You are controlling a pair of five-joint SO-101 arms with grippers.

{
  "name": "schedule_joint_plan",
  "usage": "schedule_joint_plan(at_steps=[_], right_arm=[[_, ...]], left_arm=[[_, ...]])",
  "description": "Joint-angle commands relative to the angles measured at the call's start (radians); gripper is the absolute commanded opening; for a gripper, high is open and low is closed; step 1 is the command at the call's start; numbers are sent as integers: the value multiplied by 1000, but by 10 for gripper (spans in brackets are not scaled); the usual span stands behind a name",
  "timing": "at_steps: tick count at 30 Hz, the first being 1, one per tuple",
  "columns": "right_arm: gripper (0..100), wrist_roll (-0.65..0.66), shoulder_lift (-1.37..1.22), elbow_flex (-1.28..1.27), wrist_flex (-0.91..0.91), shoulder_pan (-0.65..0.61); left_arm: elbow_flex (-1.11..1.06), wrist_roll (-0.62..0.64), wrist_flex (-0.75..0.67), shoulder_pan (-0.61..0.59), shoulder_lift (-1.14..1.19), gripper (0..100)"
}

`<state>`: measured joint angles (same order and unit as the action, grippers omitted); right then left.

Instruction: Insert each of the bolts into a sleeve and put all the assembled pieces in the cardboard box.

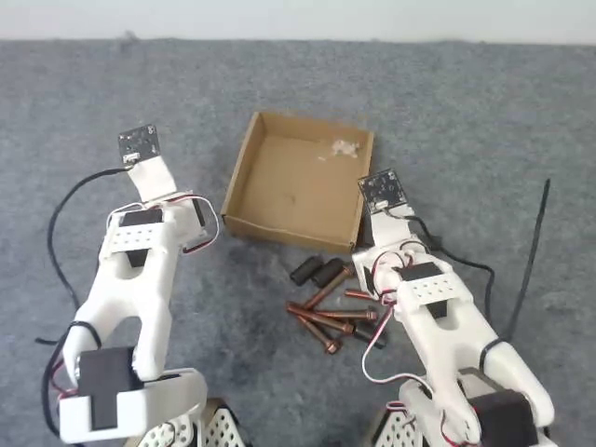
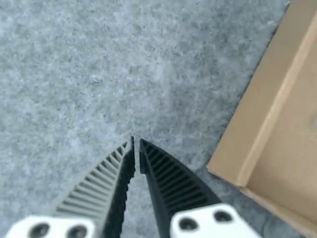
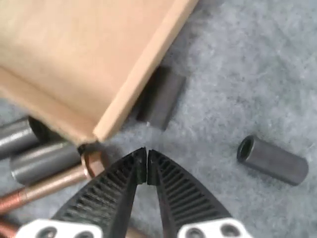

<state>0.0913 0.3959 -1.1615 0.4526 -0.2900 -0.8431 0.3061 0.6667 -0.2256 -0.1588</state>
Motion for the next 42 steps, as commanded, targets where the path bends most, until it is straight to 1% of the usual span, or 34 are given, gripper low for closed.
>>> schedule_joint_plan(at_steps=[1, 4, 7, 9, 12, 17, 23, 29, 33, 35, 38, 40, 42], right_arm=[[9, 8, 87, 51, 22, 18], [9, -6, 96, 55, 16, 18], [9, -66, 93, 55, -59, 18], [9, -69, 76, 58, -101, 13], [9, -69, -5, 104, -124, 8], [8, -69, -188, 250, -124, 31], [9, -71, -246, 316, -124, 44], [8, -69, -246, 358, -45, 5], [9, -69, -245, 391, 45, 48], [16, -41, -245, 422, 108, 79], [85, 29, -248, 436, 168, 91], [124, 28, -248, 436, 185, 88], [129, 29, -246, 437, 186, 88]], left_arm=[[45, -12, 5, -6, -5, 12], [45, -12, 5, -6, -5, 12], [45, -12, 5, -6, -5, 12], [45, -12, 5, -6, -5, 12], [45, -12, 5, -6, -5, 12], [45, -12, 3, -5, -5, 12], [45, -12, 3, -5, -5, 12], [45, -12, 3, -5, -3, 12], [45, -12, 3, -5, -3, 12], [45, -12, 3, -5, -3, 12], [47, -12, 3, -5, -2, 12], [47, -12, 3, -5, -2, 12], [47, -12, 3, -5, -2, 12]])
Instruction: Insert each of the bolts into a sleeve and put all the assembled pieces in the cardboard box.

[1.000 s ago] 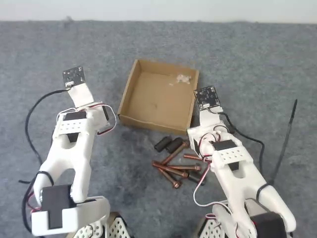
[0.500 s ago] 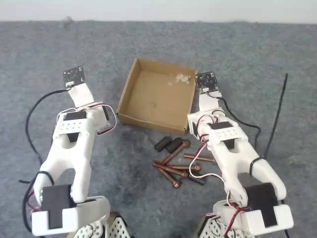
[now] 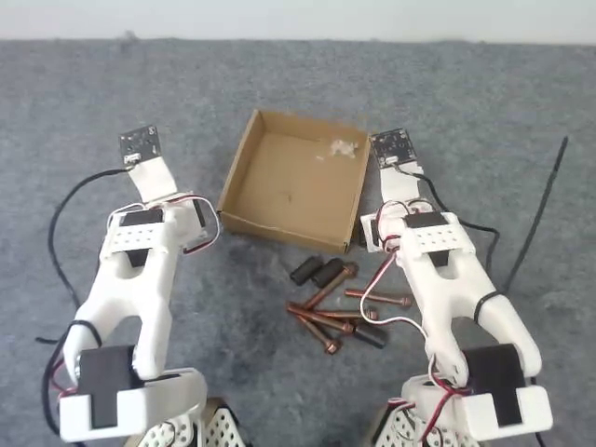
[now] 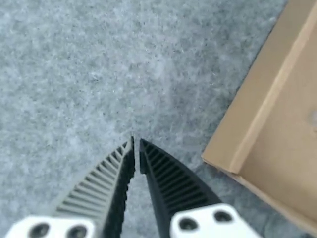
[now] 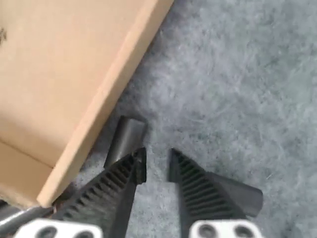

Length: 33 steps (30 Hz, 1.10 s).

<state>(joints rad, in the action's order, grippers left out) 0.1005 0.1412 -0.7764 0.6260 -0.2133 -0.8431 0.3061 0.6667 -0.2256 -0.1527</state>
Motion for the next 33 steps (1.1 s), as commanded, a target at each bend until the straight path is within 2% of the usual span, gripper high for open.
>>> schedule_joint_plan(at_steps=[1, 12, 17, 23, 33], right_arm=[[129, 21, 8, 54, 13, 12], [135, 3, -8, 77, -1, -68], [135, -41, -131, 166, 15, -68], [135, -43, -265, 338, 130, -68], [135, -43, -331, 408, 183, -70]], left_arm=[[47, -12, 3, -5, -6, 12], [50, -12, 2, -5, -5, 12], [51, -12, 0, -5, -5, 12], [51, -12, 0, -5, -5, 12], [51, -12, 0, -5, -5, 12]])
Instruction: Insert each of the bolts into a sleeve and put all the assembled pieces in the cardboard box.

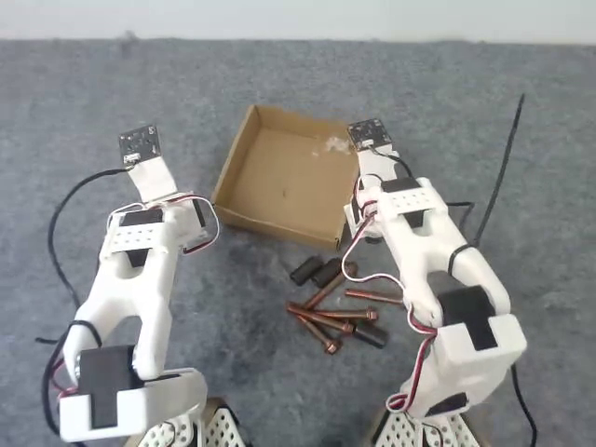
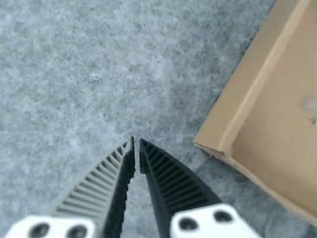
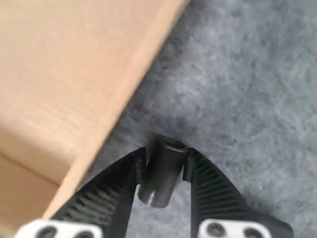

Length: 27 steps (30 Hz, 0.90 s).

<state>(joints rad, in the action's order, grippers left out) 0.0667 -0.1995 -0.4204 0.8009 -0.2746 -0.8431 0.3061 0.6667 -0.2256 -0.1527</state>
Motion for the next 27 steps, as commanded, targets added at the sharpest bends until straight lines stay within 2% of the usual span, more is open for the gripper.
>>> schedule_joint_plan(at_steps=[1, 6, 12, 16, 23, 27], right_arm=[[135, -8, 8, 52, 8, -8], [127, 41, 8, 49, 10, -8], [20, 48, 7, 49, 12, -5], [7, 49, 10, 48, 44, 8], [6, 40, 145, 25, 249, 140], [6, 40, 335, -126, 222, 257]], left_arm=[[51, -12, 0, -5, -5, 12], [51, -12, 0, -5, -5, 12], [51, -12, 0, -5, -5, 12], [50, -12, 0, -5, -5, 12], [50, -12, 0, -2, -5, 12], [50, -57, 2, 2, -5, 12]])
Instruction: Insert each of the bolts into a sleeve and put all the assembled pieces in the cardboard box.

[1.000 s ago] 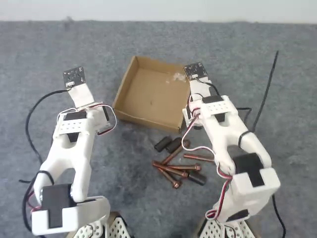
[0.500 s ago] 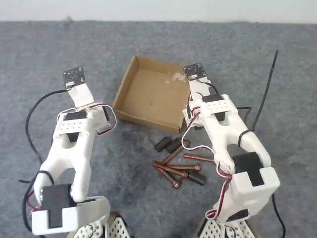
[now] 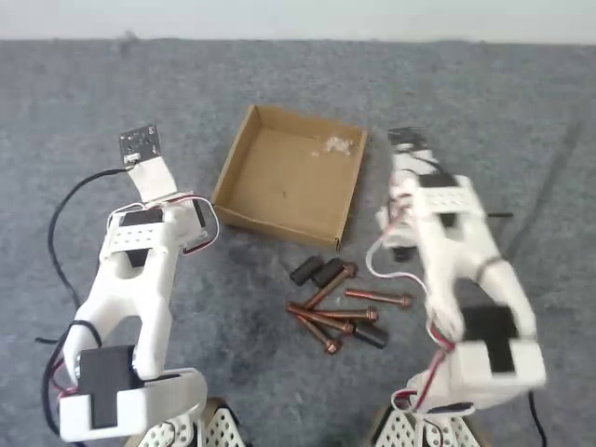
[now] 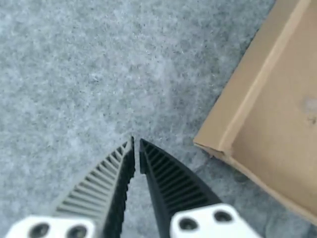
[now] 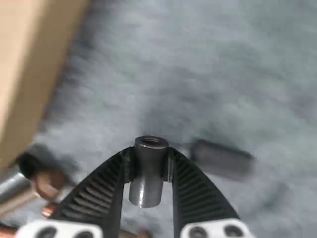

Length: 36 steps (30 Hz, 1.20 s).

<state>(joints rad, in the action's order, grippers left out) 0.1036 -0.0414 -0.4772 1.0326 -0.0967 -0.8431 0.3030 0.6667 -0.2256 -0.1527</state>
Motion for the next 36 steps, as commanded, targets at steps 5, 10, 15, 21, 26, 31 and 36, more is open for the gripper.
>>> schedule_joint_plan(at_steps=[5, 10, 15, 21, 26, 31, 36], right_arm=[[6, 11, 449, -385, -154, 128], [6, 12, 596, -534, -173, 170], [6, 11, 552, -537, -225, 292], [6, 11, 472, -509, -251, 357], [6, 6, 406, -460, -255, 358], [6, 5, 326, -404, -257, 358], [6, 3, 266, -359, -249, 366]], left_arm=[[45, -87, 8, 26, -11, 12], [93, -206, 166, 83, -37, 12], [113, -292, 327, 318, -176, 12], [51, -296, 339, 660, -279, 13], [54, -296, 311, 829, -183, 13], [142, -344, 304, 904, 2, 90], [252, -361, 331, 911, 149, 145]])
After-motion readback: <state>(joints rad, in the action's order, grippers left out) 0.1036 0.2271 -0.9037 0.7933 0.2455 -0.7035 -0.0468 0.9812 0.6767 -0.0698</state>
